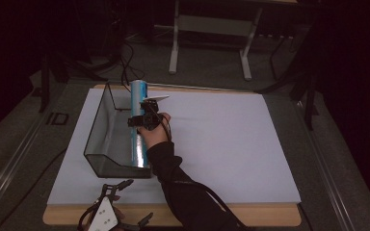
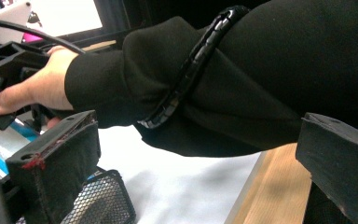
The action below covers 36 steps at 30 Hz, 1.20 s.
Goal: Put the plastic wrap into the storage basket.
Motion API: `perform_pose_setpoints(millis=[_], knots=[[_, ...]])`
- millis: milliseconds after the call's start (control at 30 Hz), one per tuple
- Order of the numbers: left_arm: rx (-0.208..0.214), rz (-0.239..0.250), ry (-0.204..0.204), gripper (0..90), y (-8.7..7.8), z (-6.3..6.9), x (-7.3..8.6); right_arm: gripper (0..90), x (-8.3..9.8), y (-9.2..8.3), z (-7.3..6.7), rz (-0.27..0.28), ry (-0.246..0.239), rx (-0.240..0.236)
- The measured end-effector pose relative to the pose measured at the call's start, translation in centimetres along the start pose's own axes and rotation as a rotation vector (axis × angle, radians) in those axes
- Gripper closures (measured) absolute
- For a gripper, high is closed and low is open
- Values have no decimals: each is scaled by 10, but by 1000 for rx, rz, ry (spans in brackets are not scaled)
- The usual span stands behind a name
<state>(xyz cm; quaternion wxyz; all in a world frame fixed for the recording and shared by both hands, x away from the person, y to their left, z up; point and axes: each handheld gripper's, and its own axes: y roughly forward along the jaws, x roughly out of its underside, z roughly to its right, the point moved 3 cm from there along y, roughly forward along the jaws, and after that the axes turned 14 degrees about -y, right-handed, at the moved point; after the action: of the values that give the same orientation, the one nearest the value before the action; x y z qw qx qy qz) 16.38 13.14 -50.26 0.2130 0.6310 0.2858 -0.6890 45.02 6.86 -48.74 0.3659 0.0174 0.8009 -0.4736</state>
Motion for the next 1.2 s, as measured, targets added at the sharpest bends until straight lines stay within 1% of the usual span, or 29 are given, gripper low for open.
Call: perform_pose_setpoints(millis=[67,200,233,300,367,567,700,767,900,933,967,1000,1033,1067,1100,1200], knots=[[-1,0,4,5,0,0,0,308,2,4,-1,-6,0,10],[2,-1,-1,4,0,0,0,303,5,12,-2,-28,3,26],[2,0,-2,5,0,0,0,302,5,12,-1,-19,0,28],[3,1,-5,5,0,0,0,299,5,12,-2,-19,-11,42],[4,0,-3,5,0,0,0,297,5,12,-2,-17,-18,43],[6,-5,-4,5,1,0,1,278,4,9,0,-49,-53,54],[4,-7,4,5,1,1,1,253,3,6,1,-54,-106,105],[5,-7,4,5,1,1,1,246,4,5,2,-50,-124,118],[6,-10,2,4,1,1,1,225,2,0,4,-53,-149,123],[7,-10,2,5,1,1,1,198,1,-3,5,-60,-159,118],[4,-11,4,5,2,1,1,198,1,-3,5,-60,-159,118],[2,-10,5,4,2,2,1,193,0,-5,5,-64,-175,127],[4,-9,4,5,2,2,1,169,-1,-7,5,-66,-188,127],[5,-11,3,5,2,2,1,148,-2,-10,4,-60,-201,127],[5,-12,4,4,3,2,1,147,-5,-14,4,-52,-206,125],[4,-12,1,5,3,2,1,133,-9,-25,5,-31,-213,99]])
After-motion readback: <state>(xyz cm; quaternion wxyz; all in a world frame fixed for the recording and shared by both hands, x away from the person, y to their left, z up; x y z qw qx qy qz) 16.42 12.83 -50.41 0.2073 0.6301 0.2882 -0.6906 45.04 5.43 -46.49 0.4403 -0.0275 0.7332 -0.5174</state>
